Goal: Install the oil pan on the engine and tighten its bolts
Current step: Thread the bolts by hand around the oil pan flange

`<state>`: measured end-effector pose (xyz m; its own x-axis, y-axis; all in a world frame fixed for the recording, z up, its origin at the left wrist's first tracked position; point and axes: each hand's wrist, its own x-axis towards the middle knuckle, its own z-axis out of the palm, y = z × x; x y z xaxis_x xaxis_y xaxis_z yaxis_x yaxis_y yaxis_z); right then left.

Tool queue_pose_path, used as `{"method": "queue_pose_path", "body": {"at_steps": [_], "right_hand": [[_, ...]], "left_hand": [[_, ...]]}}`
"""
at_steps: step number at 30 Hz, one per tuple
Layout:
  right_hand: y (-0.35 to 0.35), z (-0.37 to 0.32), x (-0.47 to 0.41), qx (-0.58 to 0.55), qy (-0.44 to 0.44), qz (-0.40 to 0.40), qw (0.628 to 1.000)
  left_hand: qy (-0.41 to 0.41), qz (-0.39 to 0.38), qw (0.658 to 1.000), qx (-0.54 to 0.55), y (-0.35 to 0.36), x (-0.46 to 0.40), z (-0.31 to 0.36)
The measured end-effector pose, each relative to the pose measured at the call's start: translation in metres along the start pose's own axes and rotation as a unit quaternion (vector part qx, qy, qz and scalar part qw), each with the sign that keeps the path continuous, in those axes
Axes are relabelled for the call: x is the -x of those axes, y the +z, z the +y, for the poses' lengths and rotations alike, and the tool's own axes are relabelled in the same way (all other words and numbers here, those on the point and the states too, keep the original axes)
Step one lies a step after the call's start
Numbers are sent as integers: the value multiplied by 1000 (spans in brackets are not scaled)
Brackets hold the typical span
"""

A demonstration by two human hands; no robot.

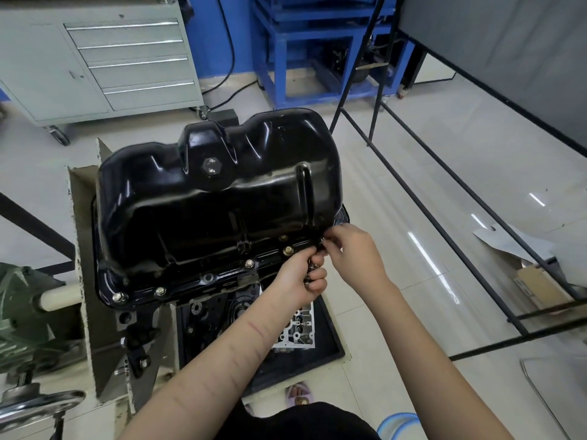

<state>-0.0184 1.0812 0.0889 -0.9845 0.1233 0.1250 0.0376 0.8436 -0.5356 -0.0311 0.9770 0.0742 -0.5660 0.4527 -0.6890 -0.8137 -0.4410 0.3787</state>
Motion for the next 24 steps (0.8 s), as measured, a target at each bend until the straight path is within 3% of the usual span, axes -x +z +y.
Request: {"method": "queue_pose_path", "body": {"at_steps": [5, 24], "right_hand": [[2, -8, -3, 49, 20, 8, 999], [5, -9, 3, 27, 42, 34, 998]], "left_hand": [[6, 5, 1000, -4, 0, -1, -1], [2, -4, 1000, 6, 0, -1, -1]]}}
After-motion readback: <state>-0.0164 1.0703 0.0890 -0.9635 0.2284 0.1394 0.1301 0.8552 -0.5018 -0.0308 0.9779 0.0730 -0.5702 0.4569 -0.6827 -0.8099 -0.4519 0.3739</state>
